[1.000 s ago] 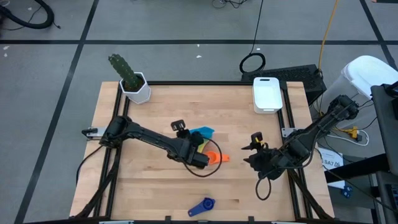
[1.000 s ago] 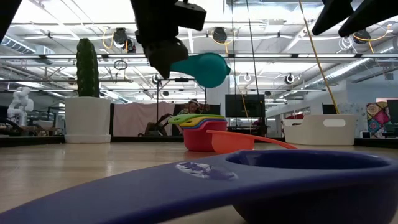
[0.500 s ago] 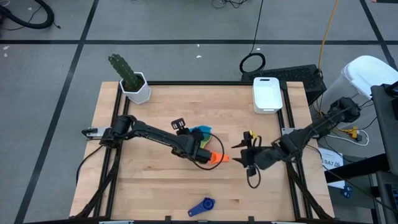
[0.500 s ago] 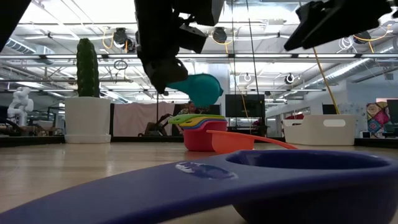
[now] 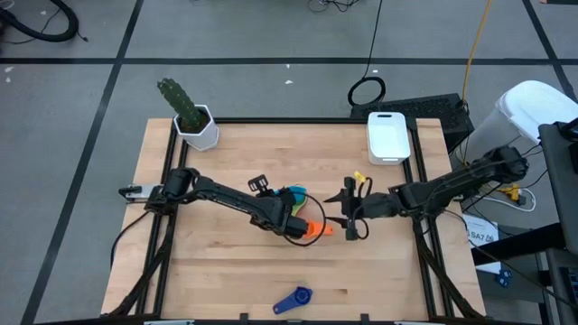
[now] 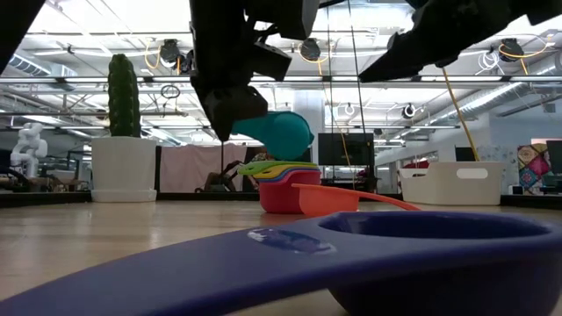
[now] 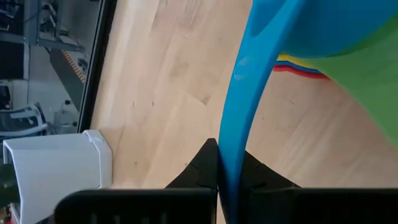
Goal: Nest measuring cups in basket
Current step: Stack the light blue measuring cup on top of the green measuring cup
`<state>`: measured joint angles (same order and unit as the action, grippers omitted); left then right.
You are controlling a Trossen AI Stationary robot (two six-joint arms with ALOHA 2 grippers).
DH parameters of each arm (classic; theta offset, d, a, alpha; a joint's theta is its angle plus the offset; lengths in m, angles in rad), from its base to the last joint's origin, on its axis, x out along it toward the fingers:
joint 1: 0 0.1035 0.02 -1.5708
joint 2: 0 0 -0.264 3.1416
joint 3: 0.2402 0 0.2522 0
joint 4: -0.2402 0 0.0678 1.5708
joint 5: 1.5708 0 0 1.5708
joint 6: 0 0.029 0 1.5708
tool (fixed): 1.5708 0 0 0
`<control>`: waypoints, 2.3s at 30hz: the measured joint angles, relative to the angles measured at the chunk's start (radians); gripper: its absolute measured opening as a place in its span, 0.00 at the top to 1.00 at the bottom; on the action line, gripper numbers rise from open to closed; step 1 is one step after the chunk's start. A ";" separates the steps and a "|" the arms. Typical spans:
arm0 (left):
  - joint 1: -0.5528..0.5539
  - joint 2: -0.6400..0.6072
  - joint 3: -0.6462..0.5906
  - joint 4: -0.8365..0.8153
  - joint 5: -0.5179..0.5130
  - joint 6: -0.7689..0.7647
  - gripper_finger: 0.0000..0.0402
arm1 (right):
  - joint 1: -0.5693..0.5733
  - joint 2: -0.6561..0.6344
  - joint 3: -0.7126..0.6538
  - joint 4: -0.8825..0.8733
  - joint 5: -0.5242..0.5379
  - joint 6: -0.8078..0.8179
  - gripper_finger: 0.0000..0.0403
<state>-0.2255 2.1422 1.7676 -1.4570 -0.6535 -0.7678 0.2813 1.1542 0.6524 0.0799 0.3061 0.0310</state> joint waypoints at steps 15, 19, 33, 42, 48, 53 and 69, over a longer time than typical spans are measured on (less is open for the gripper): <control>0.015 0.000 0.000 0.059 0.061 0.018 0.81 | -0.014 0.000 -0.008 0.021 -0.024 0.009 0.47; 0.014 0.000 0.000 0.082 0.137 0.025 0.81 | -0.014 0.000 -0.008 0.021 -0.024 0.007 0.47; -0.018 0.000 0.000 0.094 0.237 0.023 0.80 | -0.014 0.000 -0.008 0.012 -0.024 0.008 0.47; -0.019 0.000 0.008 0.033 0.193 0.025 0.80 | -0.014 0.000 -0.008 0.005 -0.024 0.009 0.47; -0.020 -0.001 0.036 -0.020 0.147 -0.003 0.80 | -0.014 0.000 -0.008 0.004 -0.023 0.009 0.47; -0.028 -0.001 0.059 -0.012 0.147 0.006 0.80 | -0.014 0.000 -0.007 -0.011 -0.023 0.009 0.47; -0.009 -0.016 0.142 -0.116 -0.065 0.040 0.80 | -0.048 0.000 -0.007 -0.062 -0.023 0.033 0.47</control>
<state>-0.2349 2.1262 1.9095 -1.5730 -0.7180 -0.7277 0.2329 1.1542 0.6449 0.0177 0.2829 0.0636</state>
